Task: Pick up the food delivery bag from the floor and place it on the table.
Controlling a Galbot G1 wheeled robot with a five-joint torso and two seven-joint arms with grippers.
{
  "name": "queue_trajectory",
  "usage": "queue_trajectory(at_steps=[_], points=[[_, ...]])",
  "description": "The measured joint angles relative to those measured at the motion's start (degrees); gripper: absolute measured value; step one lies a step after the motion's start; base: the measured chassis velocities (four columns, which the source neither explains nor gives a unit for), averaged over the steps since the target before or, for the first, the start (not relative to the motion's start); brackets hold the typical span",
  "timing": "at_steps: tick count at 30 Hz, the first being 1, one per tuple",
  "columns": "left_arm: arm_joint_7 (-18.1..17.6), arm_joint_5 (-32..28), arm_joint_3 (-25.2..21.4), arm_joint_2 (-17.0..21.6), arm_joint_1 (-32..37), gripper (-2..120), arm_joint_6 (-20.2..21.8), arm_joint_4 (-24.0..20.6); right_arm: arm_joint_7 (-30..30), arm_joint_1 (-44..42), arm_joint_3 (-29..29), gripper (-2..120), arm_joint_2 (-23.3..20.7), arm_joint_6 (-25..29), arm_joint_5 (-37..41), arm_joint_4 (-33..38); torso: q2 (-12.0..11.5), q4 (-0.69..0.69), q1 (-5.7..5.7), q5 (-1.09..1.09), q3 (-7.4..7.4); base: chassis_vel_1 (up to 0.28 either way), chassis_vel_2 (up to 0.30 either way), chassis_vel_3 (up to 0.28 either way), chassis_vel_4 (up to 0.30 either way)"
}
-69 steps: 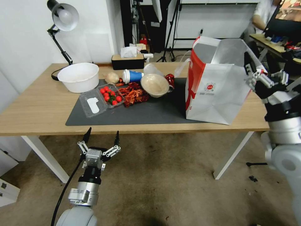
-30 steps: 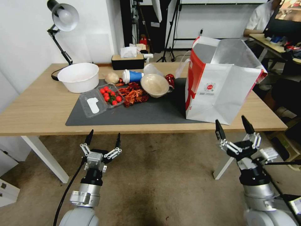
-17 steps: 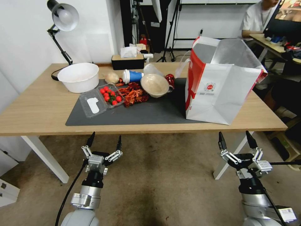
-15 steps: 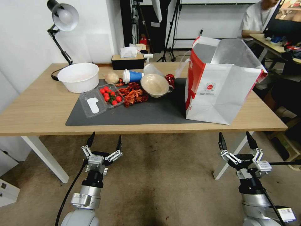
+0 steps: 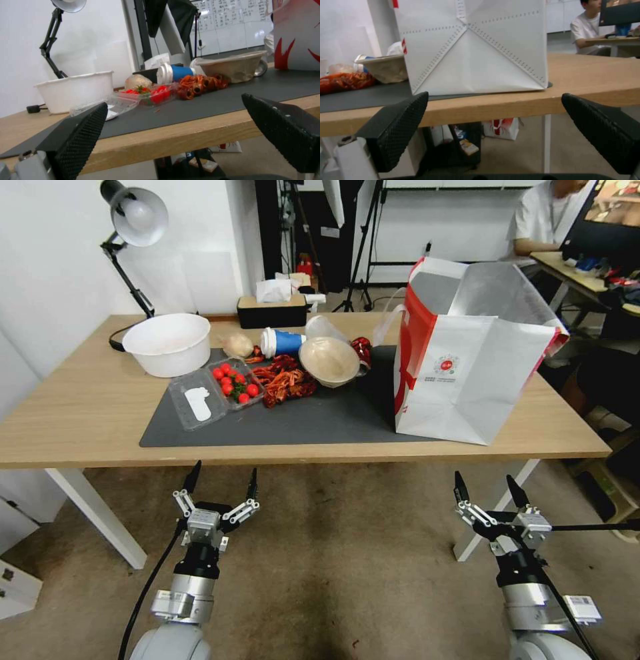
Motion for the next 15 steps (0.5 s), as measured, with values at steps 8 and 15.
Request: queue_trajectory(at_steps=[8,15], points=[[-0.32,0.4,-0.03,-0.12,-0.12,100,0.06,0.05,-0.49,-0.16,0.15,100,-0.03,-0.64,-0.62,0.22,0.0,0.0,0.0,0.0,0.0,0.0,0.0,0.0,0.0],[-0.37,0.43,-0.03,-0.14,-0.13,100,0.18,0.06,-0.54,-0.17,0.17,100,-0.05,-0.64,-0.62,0.24,0.0,0.0,0.0,0.0,0.0,0.0,0.0,0.0,0.0]])
